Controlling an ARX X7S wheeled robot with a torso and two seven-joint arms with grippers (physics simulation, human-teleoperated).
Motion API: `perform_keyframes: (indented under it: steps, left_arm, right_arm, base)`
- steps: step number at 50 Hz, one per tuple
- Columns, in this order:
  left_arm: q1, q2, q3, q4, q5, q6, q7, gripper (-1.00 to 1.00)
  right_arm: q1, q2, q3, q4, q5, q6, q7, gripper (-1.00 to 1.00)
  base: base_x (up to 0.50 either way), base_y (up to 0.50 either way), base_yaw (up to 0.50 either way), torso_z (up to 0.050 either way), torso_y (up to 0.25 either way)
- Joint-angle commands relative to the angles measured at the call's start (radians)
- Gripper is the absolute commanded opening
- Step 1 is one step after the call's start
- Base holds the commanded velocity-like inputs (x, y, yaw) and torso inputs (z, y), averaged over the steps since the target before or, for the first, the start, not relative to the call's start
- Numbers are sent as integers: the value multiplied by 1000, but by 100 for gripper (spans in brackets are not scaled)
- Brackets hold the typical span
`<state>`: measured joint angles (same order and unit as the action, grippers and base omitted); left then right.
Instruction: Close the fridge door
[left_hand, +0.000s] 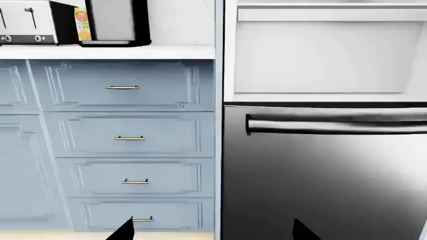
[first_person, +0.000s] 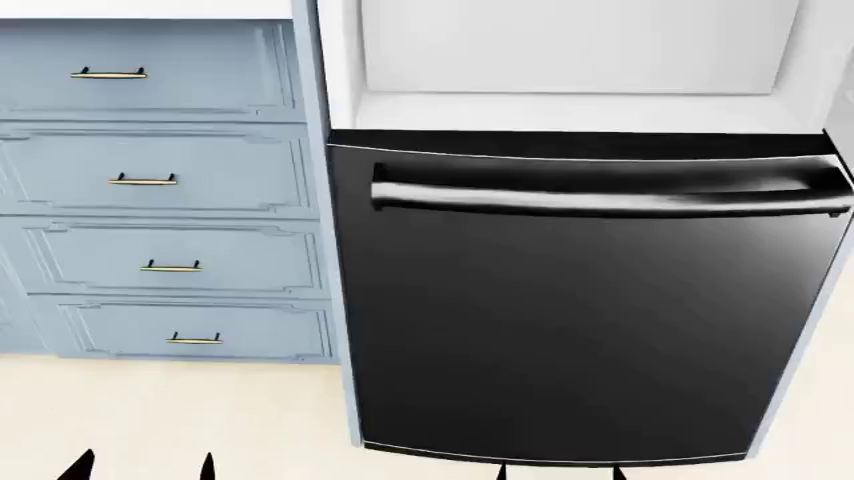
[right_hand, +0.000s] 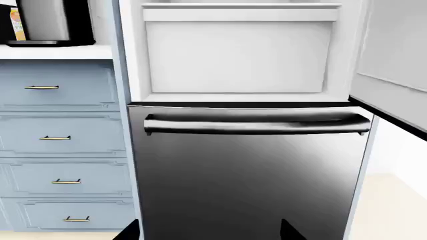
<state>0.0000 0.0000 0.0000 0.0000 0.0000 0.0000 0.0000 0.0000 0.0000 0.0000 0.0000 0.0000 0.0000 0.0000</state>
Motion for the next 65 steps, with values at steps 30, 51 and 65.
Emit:
perform_keyframes:
  steps: [30,51,65]
  left_arm:
    - [85,-61,88,85,7,16,-49,100]
    - [86,-88,118,93,-15,12,-85,100]
    - [81,-105,138,88,-26,11,-105,100]
  right_arm:
    - [-71,56,-86,-56,-7,-26,86,100]
    - [-70,82,-108,-65,45,-20,117,100]
    - [-62,104,-143,-61,28,0,138,100]
  base:
    - [0,0,0,0,0]
    - [0,-434,0,0,0]
    - [-288,-6,0,0,0]
